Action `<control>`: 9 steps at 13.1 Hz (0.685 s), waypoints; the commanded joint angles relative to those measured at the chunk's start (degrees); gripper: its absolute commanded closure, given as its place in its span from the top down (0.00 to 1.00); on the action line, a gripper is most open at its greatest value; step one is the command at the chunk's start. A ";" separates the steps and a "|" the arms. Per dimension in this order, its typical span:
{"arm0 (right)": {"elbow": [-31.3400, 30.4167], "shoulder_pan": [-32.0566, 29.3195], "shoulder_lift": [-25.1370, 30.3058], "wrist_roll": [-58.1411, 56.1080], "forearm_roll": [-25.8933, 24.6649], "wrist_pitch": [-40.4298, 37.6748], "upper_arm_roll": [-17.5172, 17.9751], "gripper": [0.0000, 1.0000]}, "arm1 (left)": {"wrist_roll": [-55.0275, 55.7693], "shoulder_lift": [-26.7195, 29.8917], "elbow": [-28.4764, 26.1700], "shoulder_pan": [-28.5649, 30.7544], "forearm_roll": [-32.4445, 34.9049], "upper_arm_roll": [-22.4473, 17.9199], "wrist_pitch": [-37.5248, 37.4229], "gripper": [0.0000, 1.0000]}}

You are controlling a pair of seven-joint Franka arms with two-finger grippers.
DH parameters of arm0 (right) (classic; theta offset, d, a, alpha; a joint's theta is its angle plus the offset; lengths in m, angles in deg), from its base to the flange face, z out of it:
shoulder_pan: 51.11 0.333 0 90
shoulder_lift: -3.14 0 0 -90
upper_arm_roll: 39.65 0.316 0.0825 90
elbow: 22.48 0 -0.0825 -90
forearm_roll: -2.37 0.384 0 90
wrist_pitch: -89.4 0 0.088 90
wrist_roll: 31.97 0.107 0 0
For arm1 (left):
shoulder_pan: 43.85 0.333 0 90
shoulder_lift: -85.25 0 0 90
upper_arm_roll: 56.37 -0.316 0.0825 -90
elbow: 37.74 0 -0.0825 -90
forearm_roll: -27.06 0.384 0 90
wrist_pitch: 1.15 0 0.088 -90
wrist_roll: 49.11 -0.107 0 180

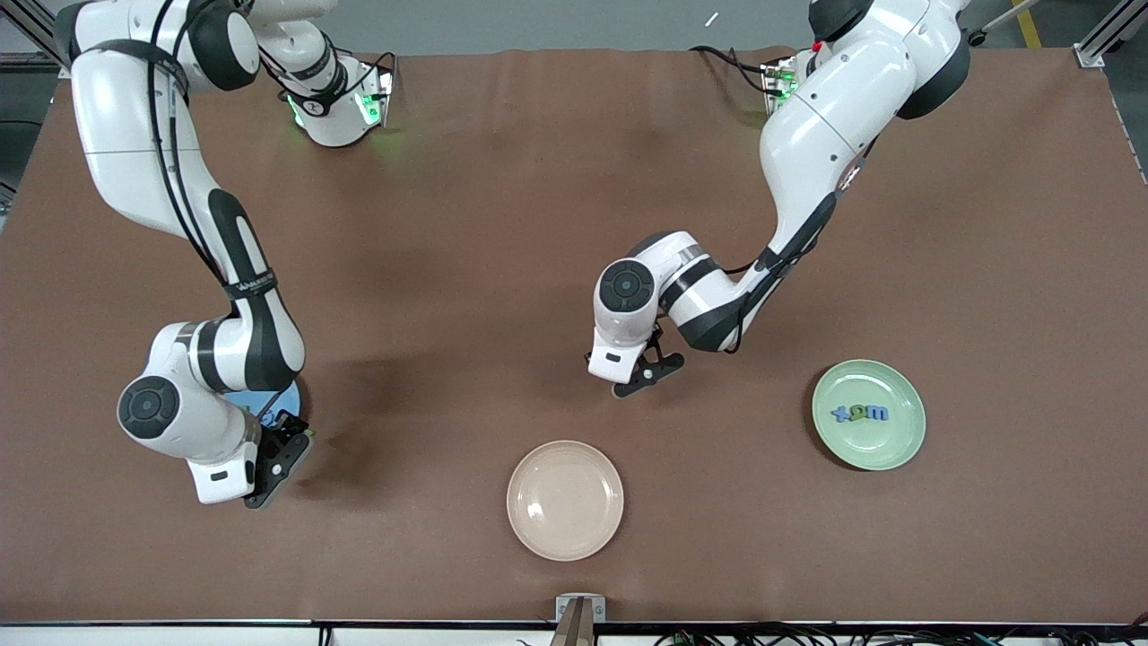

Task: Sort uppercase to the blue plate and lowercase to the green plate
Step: 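Carry green N to the blue plate and release it with the right gripper, then grasp green u with the left gripper while the right gripper withdraws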

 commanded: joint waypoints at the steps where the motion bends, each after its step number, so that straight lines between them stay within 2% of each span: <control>1: -3.25 -0.41 0.82 -3.84 0.37 0.77 0.73 0.89 | -0.93 -1.16 1.25 -0.80 -0.09 -0.37 0.80 0.59; 5: -5.88 -1.11 0.82 -9.19 5.46 1.29 0.65 0.89 | -0.85 -1.16 1.25 -0.80 -0.09 -0.37 0.80 0.59; 7: -7.02 -1.64 0.82 -10.09 5.73 2.34 0.73 0.89 | -0.76 -1.08 1.25 -0.71 -0.01 -0.37 0.80 0.60; 9: -8.34 -1.47 0.82 -10.09 7.31 2.96 0.65 0.83 | -0.67 -1.08 1.25 -0.71 0.08 -0.37 0.80 0.60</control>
